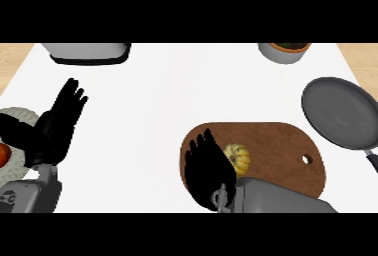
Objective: Pick the squash from the cutting board and place it in the pan
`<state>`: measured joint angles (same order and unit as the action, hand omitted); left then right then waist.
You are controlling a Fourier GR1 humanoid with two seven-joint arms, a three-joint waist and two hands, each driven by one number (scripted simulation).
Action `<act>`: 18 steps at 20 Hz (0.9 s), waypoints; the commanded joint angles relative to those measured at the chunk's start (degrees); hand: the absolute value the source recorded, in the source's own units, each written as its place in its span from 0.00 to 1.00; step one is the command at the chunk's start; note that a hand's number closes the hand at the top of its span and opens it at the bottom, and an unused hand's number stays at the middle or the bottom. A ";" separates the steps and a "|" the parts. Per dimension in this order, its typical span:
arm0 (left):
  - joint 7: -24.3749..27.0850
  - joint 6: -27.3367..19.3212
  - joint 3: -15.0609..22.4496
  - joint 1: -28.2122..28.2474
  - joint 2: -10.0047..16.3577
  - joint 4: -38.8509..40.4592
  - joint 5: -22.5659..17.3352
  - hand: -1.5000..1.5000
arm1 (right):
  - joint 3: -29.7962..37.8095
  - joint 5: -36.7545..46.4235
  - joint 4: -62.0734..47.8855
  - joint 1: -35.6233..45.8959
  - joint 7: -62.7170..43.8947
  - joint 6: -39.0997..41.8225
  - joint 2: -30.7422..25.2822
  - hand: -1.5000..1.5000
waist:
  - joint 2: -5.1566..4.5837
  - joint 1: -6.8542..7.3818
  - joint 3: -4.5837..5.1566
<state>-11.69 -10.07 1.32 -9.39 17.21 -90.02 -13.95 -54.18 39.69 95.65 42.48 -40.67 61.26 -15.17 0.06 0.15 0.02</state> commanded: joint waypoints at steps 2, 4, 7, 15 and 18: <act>-0.17 -0.42 0.68 2.70 -1.31 -3.56 1.78 0.50 | -0.18 5.27 -2.45 -0.44 1.08 1.16 -0.55 0.00 | -0.02 0.29 -0.02; -1.58 0.22 -1.35 -0.96 -0.48 -0.54 1.40 0.50 | -0.57 7.13 -4.45 -1.07 0.04 1.92 3.64 0.00 | -0.04 0.10 -0.02; 0.12 3.59 -3.02 -0.65 0.36 1.53 0.22 0.50 | 0.74 9.52 -5.76 -0.48 4.28 0.79 0.59 0.00 | -0.08 0.12 -0.01; -2.99 3.37 -3.19 0.24 -0.86 -2.38 1.41 0.50 | 0.11 15.94 -9.58 -3.98 11.04 -2.81 -0.70 0.00 | -0.03 0.11 -0.02; 0.30 1.87 -1.64 1.81 -3.96 -1.66 3.86 0.50 | 1.92 17.54 -12.27 -2.94 13.83 -2.19 0.25 0.00 | -0.04 0.15 -0.01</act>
<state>-12.11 -8.11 -0.54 -9.47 14.43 -90.25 -11.27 -53.80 54.99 84.08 39.76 -29.30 57.61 -15.37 -0.04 0.29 -0.01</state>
